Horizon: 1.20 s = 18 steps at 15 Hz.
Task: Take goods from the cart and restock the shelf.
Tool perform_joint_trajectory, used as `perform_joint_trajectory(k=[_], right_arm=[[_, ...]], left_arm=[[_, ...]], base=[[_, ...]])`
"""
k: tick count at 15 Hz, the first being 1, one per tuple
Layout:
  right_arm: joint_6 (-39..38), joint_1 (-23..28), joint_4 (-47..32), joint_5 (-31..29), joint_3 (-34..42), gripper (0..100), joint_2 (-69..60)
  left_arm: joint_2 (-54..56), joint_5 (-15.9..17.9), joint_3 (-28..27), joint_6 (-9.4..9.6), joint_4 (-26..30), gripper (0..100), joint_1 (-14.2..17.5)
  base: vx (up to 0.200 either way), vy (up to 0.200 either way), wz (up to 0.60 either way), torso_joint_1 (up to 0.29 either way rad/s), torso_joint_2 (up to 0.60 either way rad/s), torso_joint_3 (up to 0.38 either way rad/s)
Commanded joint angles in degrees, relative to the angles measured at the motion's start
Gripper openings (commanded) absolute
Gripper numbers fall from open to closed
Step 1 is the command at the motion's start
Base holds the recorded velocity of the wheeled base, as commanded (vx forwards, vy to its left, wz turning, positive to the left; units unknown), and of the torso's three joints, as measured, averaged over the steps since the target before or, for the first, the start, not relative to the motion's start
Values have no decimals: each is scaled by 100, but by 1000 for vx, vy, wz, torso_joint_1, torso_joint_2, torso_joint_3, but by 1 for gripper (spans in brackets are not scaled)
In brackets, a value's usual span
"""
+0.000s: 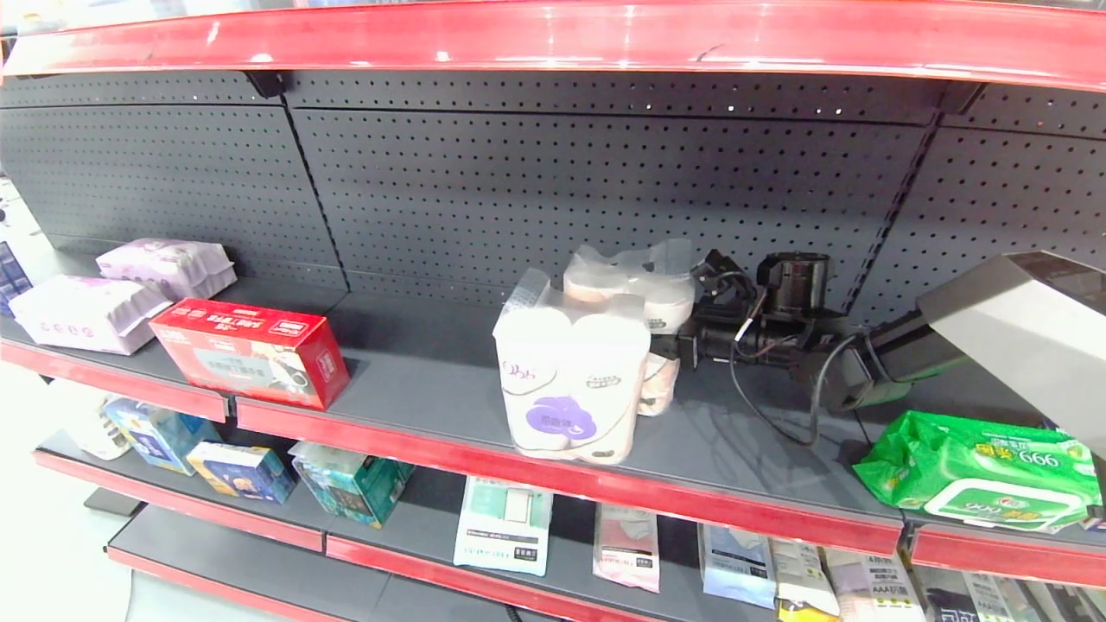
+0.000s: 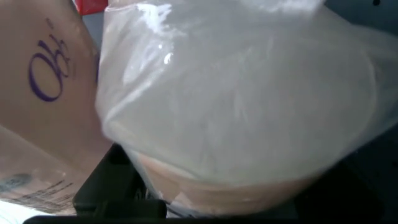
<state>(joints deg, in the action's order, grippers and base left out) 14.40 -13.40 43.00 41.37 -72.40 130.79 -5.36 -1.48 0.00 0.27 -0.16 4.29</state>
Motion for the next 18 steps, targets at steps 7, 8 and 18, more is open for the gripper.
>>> perform_joint_trajectory(k=[7, 8, 18], right_arm=[[125, 136, 165, -7, 24, 0, 148], [134, 136, 165, -7, 165, 0, 122], [221, 39, 156, 29, 279, 0, 96]], left_arm=[[-9, -2, 0, 0, -2, 100, 2], [-9, -2, 0, 0, -2, 100, 2], [-9, -2, 0, 0, -2, 100, 2]], base=[[0, 0, 0, 0, 0, 0], [0, 0, 0, 0, 0, 0], [0, 0, 0, 0, 0, 0]])
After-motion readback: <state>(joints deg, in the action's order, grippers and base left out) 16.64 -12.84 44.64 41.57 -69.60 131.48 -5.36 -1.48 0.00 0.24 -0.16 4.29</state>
